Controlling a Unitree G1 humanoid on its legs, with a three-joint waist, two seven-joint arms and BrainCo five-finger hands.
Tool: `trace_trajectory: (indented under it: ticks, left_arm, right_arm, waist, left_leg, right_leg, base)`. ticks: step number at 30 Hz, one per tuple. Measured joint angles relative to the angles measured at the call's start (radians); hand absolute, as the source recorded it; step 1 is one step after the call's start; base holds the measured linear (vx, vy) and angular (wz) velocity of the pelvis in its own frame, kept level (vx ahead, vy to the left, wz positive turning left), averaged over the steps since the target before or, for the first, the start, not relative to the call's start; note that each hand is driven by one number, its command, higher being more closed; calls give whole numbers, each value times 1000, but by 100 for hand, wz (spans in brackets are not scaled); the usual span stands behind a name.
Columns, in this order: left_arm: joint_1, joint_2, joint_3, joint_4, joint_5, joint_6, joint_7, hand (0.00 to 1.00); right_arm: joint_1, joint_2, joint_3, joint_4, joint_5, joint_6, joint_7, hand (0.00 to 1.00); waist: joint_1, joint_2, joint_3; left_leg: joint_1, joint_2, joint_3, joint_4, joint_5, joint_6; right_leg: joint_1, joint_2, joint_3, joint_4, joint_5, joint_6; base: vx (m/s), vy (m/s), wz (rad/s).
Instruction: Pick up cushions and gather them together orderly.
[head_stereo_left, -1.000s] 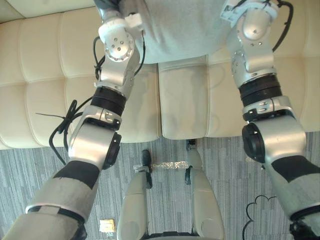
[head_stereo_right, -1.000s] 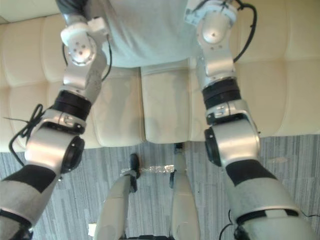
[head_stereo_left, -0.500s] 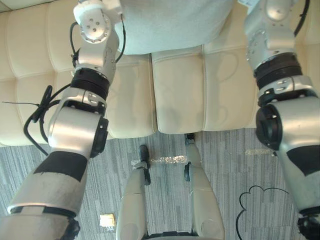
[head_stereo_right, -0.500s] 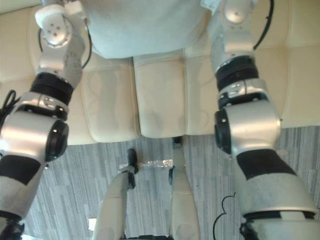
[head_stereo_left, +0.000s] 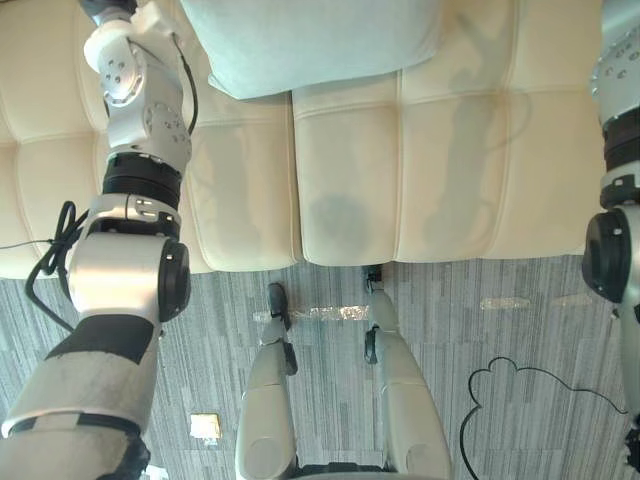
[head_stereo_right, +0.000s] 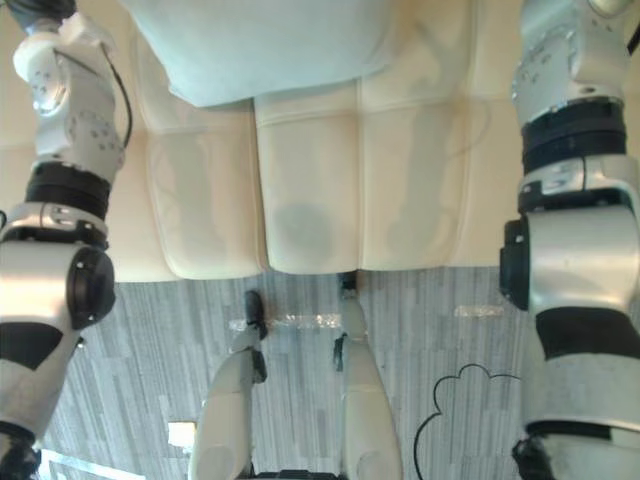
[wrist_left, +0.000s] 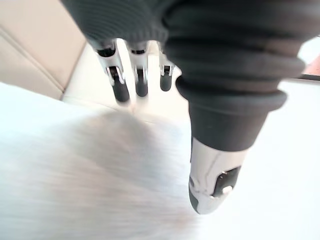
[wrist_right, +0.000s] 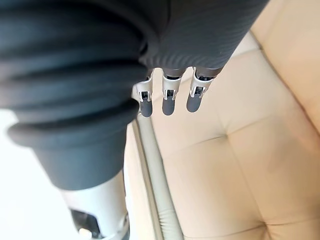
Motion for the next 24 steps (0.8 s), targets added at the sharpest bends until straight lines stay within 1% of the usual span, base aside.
trace_trajectory:
  ticks: [6,10,12,13,14,15,16,17,18,19,20,21,22,23,24]
  left_arm:
    - [0,-5,0,-8,1,13,3,0]
    - [2,-8,-3,-8,3,13,3,0]
    - [49,-10,-6,-58,3,13,3,0]
    - [105,-9,-16,-128,4,13,5,0]
    - [134,-9,-21,-164,5,11,5,0]
    - [202,-9,-23,-241,11,7,5,0]
    - [294,-10,-30,-323,29,-6,7,0]
    - [332,-12,-34,-352,39,-8,9,0]
    - [427,-28,-42,-414,68,-13,12,0]
    - [543,-60,-47,-482,99,-16,11,0]
    - [598,-78,-52,-513,116,-19,11,0]
    - [735,-124,-72,-573,161,-24,6,0]
    - [859,-174,-101,-599,198,-25,-2,0]
    - [916,-198,-121,-601,213,-23,-11,0]
    - [1026,-242,-157,-602,247,-18,-33,0]
  right_arm:
    - [1,-1,10,-9,-4,0,-8,0]
    - [24,-2,37,-77,-65,1,1,0]
    - [105,-2,41,-177,-85,1,10,0]
    - [179,-5,39,-265,-98,-1,18,0]
    - [218,-6,38,-307,-107,-2,21,0]
    - [313,-6,34,-400,-128,-13,24,0]
    - [447,-2,26,-500,-160,-23,31,0]
    - [502,1,21,-531,-169,-25,33,0]
    - [637,23,-9,-579,-208,-29,41,0]
    - [780,79,-56,-613,-242,-31,44,0]
    - [846,107,-74,-630,-255,-32,47,0]
    - [992,171,-104,-659,-296,-32,60,0]
    - [1117,223,-114,-669,-331,-33,76,0]
    - [1175,249,-119,-667,-345,-32,84,0]
    - [1279,300,-125,-661,-364,-33,102,0]
  waist:
    - [5,0,0]
    - [4,0,0]
    - [3,0,0]
    - [-1,0,-1]
    - [-4,0,-1]
    - [-11,0,-1]
    - [-14,0,-1]
    - [-14,0,-1]
    - [-18,0,-1]
    - [-18,0,-1]
    - [-17,0,-2]
    - [-19,-1,-12]
    - [-24,-1,-37]
    - [-27,0,-50]
    - [-31,-2,-71]
  left_leg:
    - [2,-1,2,1,0,0]
    - [9,-3,0,3,1,1]
    - [28,-3,-2,3,0,2]
    - [39,-4,-4,3,-2,5]
    - [42,-4,-4,4,-3,6]
    - [47,-6,-6,10,-8,10]
    - [57,-7,-15,21,-16,10]
    - [64,-8,-16,23,-18,10]
    - [86,-11,-19,25,-23,13]
    - [116,-9,-20,32,-35,13]
    - [129,-7,-20,38,-43,14]
    - [153,-5,-20,52,-61,15]
    - [163,-7,-19,59,-75,24]
    - [167,-9,-20,63,-80,24]
    - [179,-10,-20,73,-95,26]
  right_leg:
    - [1,-2,2,-2,8,5]
    - [10,-3,3,-2,17,16]
    - [29,-2,4,-4,17,16]
    - [41,-2,4,-4,17,16]
    - [46,-1,5,-5,17,16]
    - [62,-3,7,-14,15,16]
    - [80,-3,9,-16,9,21]
    - [88,-3,10,-16,3,17]
    - [112,-4,9,-16,-8,2]
    - [146,-2,8,-16,-21,-7]
    - [163,-1,8,-16,-27,-14]
    - [193,2,7,-16,-45,-17]
    - [208,1,7,-16,-60,-18]
    - [214,0,7,-16,-69,-17]
    - [230,-1,9,-16,-75,-17]
  base:
    - [-30,34,-1]
    - [-38,44,0]
    - [-30,41,-1]
    - [-24,38,-1]
    - [-18,38,4]
    - [-15,46,4]
    - [-13,46,4]
    - [-3,43,3]
    - [7,33,1]
    - [14,36,-1]
    - [20,46,-8]
    - [25,51,-6]
    - [22,50,-4]
    - [22,53,-3]
    - [17,50,-2]
